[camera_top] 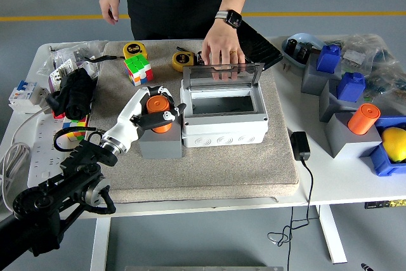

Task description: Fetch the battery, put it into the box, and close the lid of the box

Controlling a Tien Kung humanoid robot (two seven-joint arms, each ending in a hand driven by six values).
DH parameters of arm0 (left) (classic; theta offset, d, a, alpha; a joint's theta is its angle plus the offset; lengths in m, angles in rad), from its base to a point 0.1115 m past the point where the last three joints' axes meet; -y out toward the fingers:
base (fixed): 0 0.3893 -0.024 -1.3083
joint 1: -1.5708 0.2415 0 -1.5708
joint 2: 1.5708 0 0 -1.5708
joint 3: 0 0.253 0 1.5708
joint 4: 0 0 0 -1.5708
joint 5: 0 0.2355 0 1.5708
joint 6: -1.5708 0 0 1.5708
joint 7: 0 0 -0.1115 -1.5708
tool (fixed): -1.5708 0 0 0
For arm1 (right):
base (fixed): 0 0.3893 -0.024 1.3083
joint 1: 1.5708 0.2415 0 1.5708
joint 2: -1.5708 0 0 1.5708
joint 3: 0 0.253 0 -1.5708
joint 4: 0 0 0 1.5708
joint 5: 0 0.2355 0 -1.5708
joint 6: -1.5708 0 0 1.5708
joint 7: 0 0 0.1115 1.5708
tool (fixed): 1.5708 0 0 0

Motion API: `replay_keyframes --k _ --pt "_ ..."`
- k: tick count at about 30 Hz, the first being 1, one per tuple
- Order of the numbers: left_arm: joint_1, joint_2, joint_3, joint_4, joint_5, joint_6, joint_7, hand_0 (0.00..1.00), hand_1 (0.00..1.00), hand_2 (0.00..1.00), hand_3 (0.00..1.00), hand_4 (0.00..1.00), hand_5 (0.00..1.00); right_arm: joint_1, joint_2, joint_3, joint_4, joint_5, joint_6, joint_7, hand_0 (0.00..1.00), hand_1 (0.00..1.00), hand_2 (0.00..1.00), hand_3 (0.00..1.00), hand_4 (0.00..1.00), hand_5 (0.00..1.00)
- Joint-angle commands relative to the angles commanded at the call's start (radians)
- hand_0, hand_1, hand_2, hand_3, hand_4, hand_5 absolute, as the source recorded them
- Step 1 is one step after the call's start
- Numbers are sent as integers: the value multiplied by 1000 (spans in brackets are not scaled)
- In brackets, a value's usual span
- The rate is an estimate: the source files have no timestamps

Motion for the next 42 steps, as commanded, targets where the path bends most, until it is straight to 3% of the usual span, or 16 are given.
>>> replay_keyframes --k 8,15,21,27,28,33,34,39,40,42 --pt "-23 16 -31 -101 60 3 9 158 111 132 121 2 2 2 0 -4 1 -1 -3 6 662 641 646 539 884 420" --pt "-88 29 16 -186 209 4 101 158 111 132 120 2 2 1 -4 -7 0 2 -3 3 662 640 645 539 882 419" --pt "-208 -1 120 -144 348 -27 231 155 113 132 120 2 2 0 -5 4 3 -4 -8 5 662 640 645 538 883 421" --pt "-311 -48 203 -84 412 -44 338 148 115 132 130 20 2 -1 -4 11 5 -11 -11 9 661 641 645 538 882 420" --pt "-329 -63 218 -68 426 -44 357 150 122 138 146 161 2 -1 -4 10 5 -10 -11 8 661 640 643 539 881 419" --pt "-379 -108 259 -17 450 -40 404 150 122 138 146 161 2 -1 -6 9 6 -7 -12 7 661 640 643 539 881 419" --pt "-384 -114 263 -9 452 -36 410 150 133 162 270 819 2 -1 -7 9 6 -7 -12 7 659 641 643 537 881 419" --pt "-401 -147 276 42 460 -17 420 150 133 162 270 819 2 -1 -7 8 7 -9 -14 7 659 641 643 537 881 419" --pt "-407 -156 283 53 465 -12 423 150 130 163 279 857 56 -1 -7 7 7 -9 -15 8 659 640 643 538 881 419" --pt "-415 -168 292 68 475 -6 421 150 130 163 279 857 56 0 -6 5 7 -9 -15 8 659 640 643 538 881 419"
